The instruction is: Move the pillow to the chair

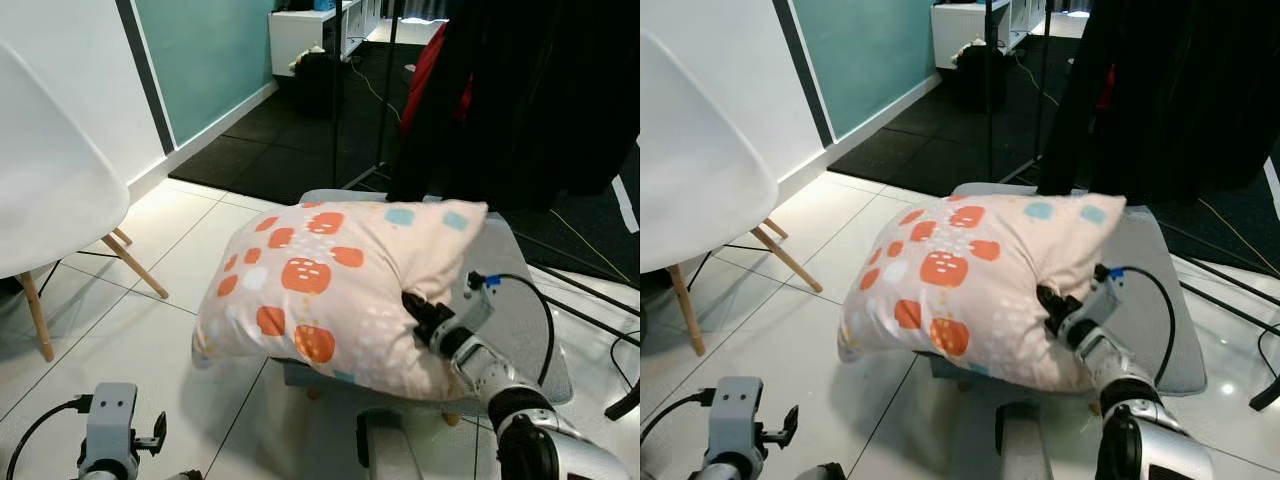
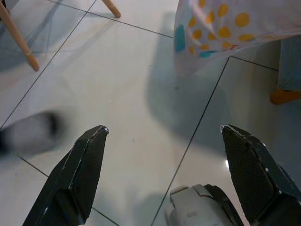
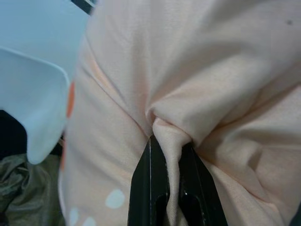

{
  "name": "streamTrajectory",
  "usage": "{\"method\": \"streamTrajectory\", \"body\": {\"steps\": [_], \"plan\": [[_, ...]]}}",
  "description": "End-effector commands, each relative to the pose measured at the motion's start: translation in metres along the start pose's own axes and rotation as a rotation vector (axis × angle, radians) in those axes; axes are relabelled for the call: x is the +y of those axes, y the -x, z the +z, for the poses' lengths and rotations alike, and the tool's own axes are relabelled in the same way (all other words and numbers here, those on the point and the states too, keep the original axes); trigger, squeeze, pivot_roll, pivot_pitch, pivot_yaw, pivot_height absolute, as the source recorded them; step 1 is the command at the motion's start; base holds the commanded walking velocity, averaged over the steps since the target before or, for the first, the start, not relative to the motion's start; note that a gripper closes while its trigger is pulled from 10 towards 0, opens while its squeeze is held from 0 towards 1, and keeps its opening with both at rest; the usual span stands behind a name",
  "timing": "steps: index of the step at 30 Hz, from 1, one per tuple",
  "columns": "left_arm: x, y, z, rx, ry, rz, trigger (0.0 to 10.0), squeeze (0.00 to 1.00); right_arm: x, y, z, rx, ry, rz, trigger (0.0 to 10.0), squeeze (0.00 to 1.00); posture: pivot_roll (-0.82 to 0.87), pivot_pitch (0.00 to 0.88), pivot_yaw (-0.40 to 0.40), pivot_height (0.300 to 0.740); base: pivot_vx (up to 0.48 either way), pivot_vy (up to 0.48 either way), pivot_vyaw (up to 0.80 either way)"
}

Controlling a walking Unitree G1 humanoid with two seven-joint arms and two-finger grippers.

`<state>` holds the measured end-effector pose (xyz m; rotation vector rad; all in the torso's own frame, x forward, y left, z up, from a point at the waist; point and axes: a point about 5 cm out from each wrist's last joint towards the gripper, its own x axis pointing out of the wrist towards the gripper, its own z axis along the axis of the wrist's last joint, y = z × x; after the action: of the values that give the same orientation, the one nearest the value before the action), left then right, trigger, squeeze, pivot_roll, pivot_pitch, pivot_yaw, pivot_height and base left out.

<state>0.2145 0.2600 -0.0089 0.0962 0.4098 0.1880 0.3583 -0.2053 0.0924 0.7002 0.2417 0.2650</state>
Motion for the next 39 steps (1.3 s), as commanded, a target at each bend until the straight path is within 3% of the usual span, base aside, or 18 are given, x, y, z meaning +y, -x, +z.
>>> {"method": "streamTrajectory", "body": {"steps": [1, 2, 3, 11, 12, 16, 26, 31, 39], "plan": [[-0.003, 0.000, -0.004, 0.013, 0.013, 0.011, 10.0, 0.00, 0.020, -0.011, 0.023, -0.060, 0.013, 0.086, 0.0, 0.00, -0.14, 0.051, -0.016, 0.430, 0.000, 0.000, 0.00], [-0.003, 0.000, -0.004, 0.013, 0.013, 0.011, 10.0, 0.00, 0.020, -0.011, 0.023, -0.060, 0.013, 0.086, 0.0, 0.00, -0.14, 0.051, -0.016, 0.430, 0.000, 0.000, 0.00], [-0.004, -0.001, -0.003, 0.008, 0.020, 0.016, 10.0, 0.00, 0.034, -0.018, 0.040, -0.110, 0.014, 0.137, 0.0, 0.00, -0.14, 0.046, -0.020, 0.440, 0.000, 0.000, 0.00], [-0.007, -0.005, 0.000, 0.002, 0.031, 0.021, 10.0, 0.00, 0.067, -0.028, 0.076, -0.202, 0.051, 0.249, 0.0, 0.00, -0.15, 0.036, -0.031, 0.464, 0.000, 0.000, 0.00], [-0.007, -0.006, 0.001, 0.000, 0.034, 0.025, 10.0, 0.00, 0.079, -0.030, 0.088, -0.233, 0.058, 0.292, 0.0, 0.00, -0.15, 0.034, -0.034, 0.474, 0.000, 0.000, 0.00], [-0.006, -0.007, 0.001, 0.000, 0.036, 0.028, 10.0, 0.00, 0.088, -0.032, 0.096, -0.255, 0.069, 0.323, 0.0, 0.00, -0.15, 0.032, -0.033, 0.488, 0.000, 0.000, 0.00], [-0.005, -0.008, 0.000, 0.000, 0.031, 0.032, 10.0, 0.00, 0.100, -0.034, 0.099, -0.254, 0.079, 0.372, 0.0, 0.00, -0.15, 0.030, -0.033, 0.517, 0.000, 0.000, 0.00], [-0.004, -0.008, 0.000, 0.001, 0.030, 0.035, 10.0, 0.00, 0.116, -0.038, 0.088, -0.214, 0.091, 0.450, 0.0, 0.00, -0.15, 0.032, -0.029, 0.541, 0.000, 0.000, 0.00], [-0.005, -0.009, 0.000, 0.002, 0.034, 0.037, 10.0, 0.00, 0.122, -0.039, 0.091, -0.218, 0.094, 0.474, 0.0, 0.00, -0.15, 0.032, -0.030, 0.561, 0.000, 0.000, 0.00]]}}
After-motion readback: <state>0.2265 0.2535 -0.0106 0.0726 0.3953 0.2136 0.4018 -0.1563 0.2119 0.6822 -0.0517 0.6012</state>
